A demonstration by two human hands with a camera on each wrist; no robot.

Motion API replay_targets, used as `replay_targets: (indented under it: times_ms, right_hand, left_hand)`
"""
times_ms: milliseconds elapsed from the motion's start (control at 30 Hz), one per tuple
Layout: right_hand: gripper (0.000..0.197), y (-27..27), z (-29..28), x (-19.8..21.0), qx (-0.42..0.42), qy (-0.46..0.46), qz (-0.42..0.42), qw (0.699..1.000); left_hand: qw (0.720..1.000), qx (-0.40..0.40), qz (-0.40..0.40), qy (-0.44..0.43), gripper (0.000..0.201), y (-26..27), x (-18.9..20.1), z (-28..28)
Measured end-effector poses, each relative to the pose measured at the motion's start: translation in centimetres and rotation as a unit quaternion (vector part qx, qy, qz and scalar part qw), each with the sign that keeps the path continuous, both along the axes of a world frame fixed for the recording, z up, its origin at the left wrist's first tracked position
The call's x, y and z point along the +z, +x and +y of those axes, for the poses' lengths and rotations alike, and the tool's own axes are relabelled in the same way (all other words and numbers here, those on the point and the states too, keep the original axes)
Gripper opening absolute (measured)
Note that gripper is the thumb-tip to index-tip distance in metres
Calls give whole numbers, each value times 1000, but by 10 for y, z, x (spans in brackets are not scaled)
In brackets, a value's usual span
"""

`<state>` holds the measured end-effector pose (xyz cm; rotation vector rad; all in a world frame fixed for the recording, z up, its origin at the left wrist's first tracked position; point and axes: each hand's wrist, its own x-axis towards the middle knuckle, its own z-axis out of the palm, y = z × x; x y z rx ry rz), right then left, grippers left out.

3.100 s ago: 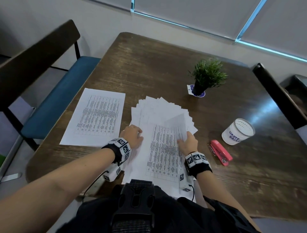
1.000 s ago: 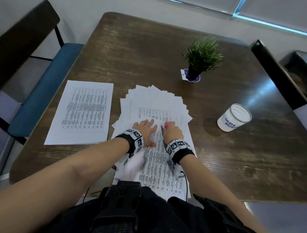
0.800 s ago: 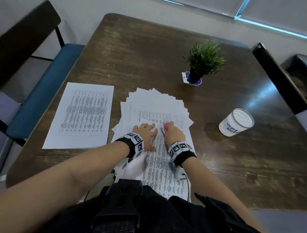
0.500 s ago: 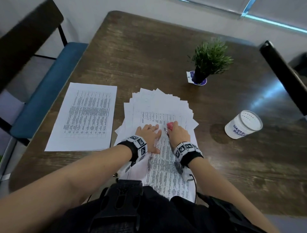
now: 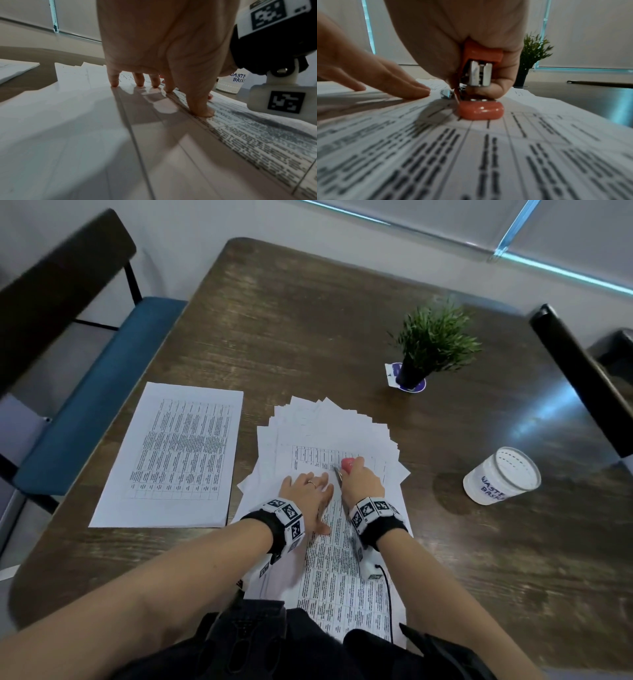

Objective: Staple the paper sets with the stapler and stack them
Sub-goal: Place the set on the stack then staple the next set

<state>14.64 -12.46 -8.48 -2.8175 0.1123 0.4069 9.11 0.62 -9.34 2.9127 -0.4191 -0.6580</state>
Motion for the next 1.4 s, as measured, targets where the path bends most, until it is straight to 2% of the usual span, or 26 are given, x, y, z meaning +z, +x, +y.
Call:
replay_targets:
  times_ms: [133,267,433,500,567,633,733,867,1000,1200,1300,1400]
  right_hand:
    - [40,-17,-18,3,11,-7,19,1000]
    - [44,-35,-36,5,-4,27,15,1000]
    - [36,-29,-53,13,37,-24,5,999]
    - [35,-25,-53,15,44,-40,17,998]
    - [37,-23,-46,18,68,-134,11,989]
    - [34,-22,-36,21,113,-190,-46,974]
    - [29,-20,-16,22,164,-141,-125,968]
    - [37,-19,5,15,160,-196,-78,964]
    - [25,-12,9,12,127,-239,-43,962]
    - [25,-10,0,2,73,-196,-20,978]
    - [24,-9,-4,1,96,-187,-16,977]
    - [16,-14,-2,2,194,-172,6,966]
  left_hand:
    - [1000,-12,14,-7,98,2,0,3]
    - [1000,-7,22,-18,98,0,-3,6]
    - [999,5,18,-46,99,-3,0,8]
    - [998,34,3,-56,99,-3,4,7]
    - [994,90,-12,-64,100,-5,7,7]
    - [984,157,-16,-83,96,-5,9,7]
    - [967,227,-26,-113,90,-8,12,7]
    - [962,249,-31,-108,84,-13,15,7]
    - [961,251,-31,-114,83,-19,13,10]
    - [946,291,-34,-140,76,-27,10,11]
    - [943,295,-32,-153,77,-26,9,11]
    - [939,308,-32,-148,85,-24,9,9]
